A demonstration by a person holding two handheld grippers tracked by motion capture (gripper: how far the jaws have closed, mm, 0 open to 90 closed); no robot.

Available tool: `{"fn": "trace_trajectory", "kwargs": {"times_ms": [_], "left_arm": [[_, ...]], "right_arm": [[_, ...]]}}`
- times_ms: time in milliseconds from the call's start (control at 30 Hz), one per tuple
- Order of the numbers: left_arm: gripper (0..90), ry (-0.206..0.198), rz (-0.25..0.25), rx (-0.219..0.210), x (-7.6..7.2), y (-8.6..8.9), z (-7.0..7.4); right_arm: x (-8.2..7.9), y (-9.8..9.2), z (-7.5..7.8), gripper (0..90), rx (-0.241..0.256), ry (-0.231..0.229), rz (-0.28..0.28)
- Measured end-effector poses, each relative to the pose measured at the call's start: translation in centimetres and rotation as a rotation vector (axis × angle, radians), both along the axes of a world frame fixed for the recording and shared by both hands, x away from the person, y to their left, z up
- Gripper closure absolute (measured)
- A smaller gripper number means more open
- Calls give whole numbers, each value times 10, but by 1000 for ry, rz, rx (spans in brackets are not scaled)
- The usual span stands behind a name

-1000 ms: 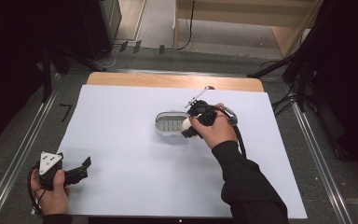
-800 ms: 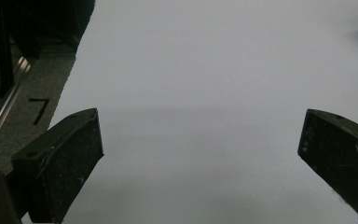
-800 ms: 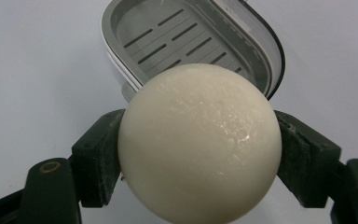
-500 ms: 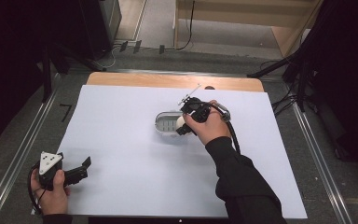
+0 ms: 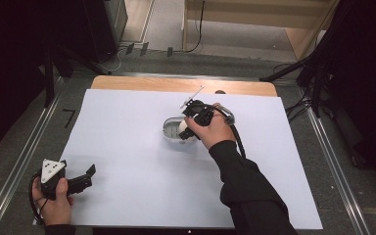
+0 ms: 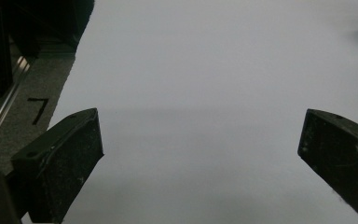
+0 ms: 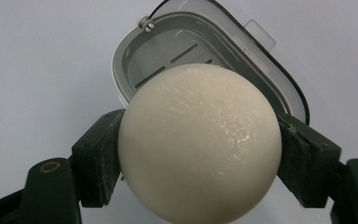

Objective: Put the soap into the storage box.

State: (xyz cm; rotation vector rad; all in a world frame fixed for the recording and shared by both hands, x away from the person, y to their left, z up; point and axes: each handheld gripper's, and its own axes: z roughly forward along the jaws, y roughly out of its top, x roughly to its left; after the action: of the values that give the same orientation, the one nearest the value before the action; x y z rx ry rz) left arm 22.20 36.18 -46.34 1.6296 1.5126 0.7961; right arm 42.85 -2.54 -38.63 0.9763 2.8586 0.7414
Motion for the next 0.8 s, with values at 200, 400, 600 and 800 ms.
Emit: {"fn": "trace_trajectory", "kwargs": {"times_ms": [200,400,600,800], "left_arm": [[2,1,-2,1,0,0,0],[1,1,-1,1,0,0,0],[2,1,-1,1,0,0,0],[1,1,-1,0,0,0,0]], "right_arm": [[3,6,0,249,-4,4,-9],[7,9,-1,249,-7,5,-12],[11,12,-4,249,-6,9,-19],[13,17,-7,249,-8,17,-18]]}}
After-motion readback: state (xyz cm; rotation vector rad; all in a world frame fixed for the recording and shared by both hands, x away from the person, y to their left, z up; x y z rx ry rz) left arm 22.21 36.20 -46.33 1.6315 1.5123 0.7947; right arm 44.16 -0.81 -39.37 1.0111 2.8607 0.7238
